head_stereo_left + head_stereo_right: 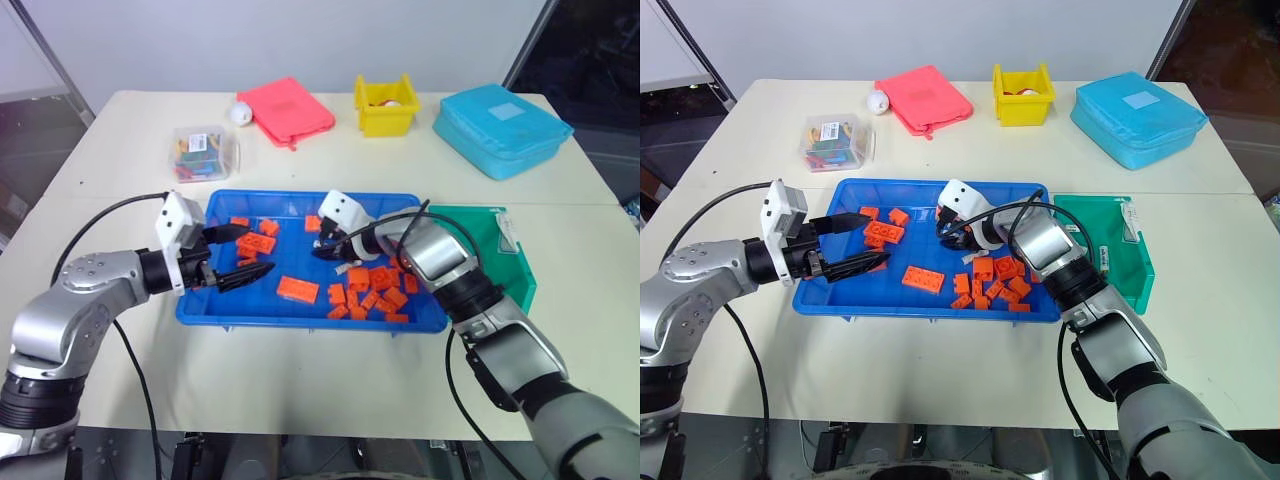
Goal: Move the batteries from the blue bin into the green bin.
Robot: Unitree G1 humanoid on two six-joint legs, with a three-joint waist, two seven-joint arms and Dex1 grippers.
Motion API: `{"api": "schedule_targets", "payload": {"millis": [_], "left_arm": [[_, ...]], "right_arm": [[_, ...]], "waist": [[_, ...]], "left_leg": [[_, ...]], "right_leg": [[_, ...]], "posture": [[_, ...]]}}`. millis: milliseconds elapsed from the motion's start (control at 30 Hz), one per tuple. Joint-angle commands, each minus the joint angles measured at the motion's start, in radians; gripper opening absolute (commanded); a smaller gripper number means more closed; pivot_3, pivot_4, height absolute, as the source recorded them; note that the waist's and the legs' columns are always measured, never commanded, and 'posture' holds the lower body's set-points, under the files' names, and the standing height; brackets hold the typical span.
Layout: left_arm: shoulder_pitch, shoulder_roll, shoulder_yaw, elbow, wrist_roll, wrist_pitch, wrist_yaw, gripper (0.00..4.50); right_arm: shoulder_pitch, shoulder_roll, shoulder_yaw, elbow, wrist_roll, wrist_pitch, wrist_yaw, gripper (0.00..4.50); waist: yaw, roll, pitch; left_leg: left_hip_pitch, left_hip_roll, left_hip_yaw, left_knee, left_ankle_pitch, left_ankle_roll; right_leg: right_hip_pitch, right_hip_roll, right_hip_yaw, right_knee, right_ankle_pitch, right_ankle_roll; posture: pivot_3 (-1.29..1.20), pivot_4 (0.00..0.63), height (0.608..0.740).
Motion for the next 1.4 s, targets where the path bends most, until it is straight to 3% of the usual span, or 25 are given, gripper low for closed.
{"api": "schedule_targets", "payload": {"millis": [33,400,600,767,1033,1333,1400], "left_arm": [[-0.001,0.000,0.025,-0.031,-0.004,-0.016,0.004,4.50],[-0.006,0.008,0.009,-0.031,-0.011,-0.021,-0.036,4.50],[-0.076,-0.010,-0.005,-0.007,-0.013,-0.033,-0.067,4.50],[-0.160,-0.040,-0.042,0.052,0.011,-0.059,-0.104,4.50],[-0.279,-0.089,-0.114,0.175,0.054,-0.108,-0.181,4.50],[-0.328,-0.134,-0.163,0.244,0.095,-0.137,-0.234,4.50],[-0.329,-0.139,-0.161,0.241,0.096,-0.132,-0.234,4.50]], "right_arm": [[-0.009,0.006,-0.012,-0.012,-0.009,0.000,0.009,0.07],[-0.122,-0.037,-0.102,-0.193,0.021,0.117,0.017,0.08],[-0.172,-0.205,-0.203,-0.421,0.089,0.300,0.063,0.08],[-0.099,-0.437,-0.240,-0.568,0.115,0.377,0.107,0.08],[0.108,-0.709,-0.347,-0.689,0.161,0.434,0.126,0.08],[0.327,-0.810,-0.440,-0.700,0.182,0.387,0.102,0.08],[0.359,-0.823,-0.442,-0.677,0.169,0.353,0.091,1.13]], "waist": [[0.000,0.000,0.000],[0.000,0.000,0.000],[0.009,0.000,0.000],[0.012,0.000,0.000],[0.002,0.000,0.001],[0.004,-0.002,0.002],[0.004,-0.002,0.002]], "left_leg": [[0.000,0.000,0.000,0.000,0.000,0.000],[0.000,0.000,0.000,0.000,0.000,0.000],[-0.001,0.000,-0.002,-0.001,0.000,0.000],[-0.001,-0.002,-0.001,0.000,0.000,0.000],[-0.001,0.000,0.000,0.000,0.000,0.000],[0.000,0.000,0.001,0.001,0.000,0.000],[0.000,0.000,0.001,0.001,0.000,0.000]], "right_leg": [[0.000,0.000,0.000,0.000,0.000,0.000],[-0.001,0.000,0.000,0.000,0.000,0.000],[0.000,-0.001,-0.001,0.000,0.000,0.000],[0.002,-0.003,-0.002,-0.003,0.000,0.000],[0.001,0.000,-0.001,-0.002,0.000,0.000],[0.002,0.000,-0.001,-0.002,0.000,0.000],[0.001,0.000,-0.001,-0.002,0.000,0.000]], "posture": [[0.00,0.150,0.740],[0.00,0.150,0.740],[0.00,0.150,0.740],[0.00,0.150,0.740],[0.00,0.150,0.740],[0.00,0.150,0.740],[0.00,0.150,0.740]]}}
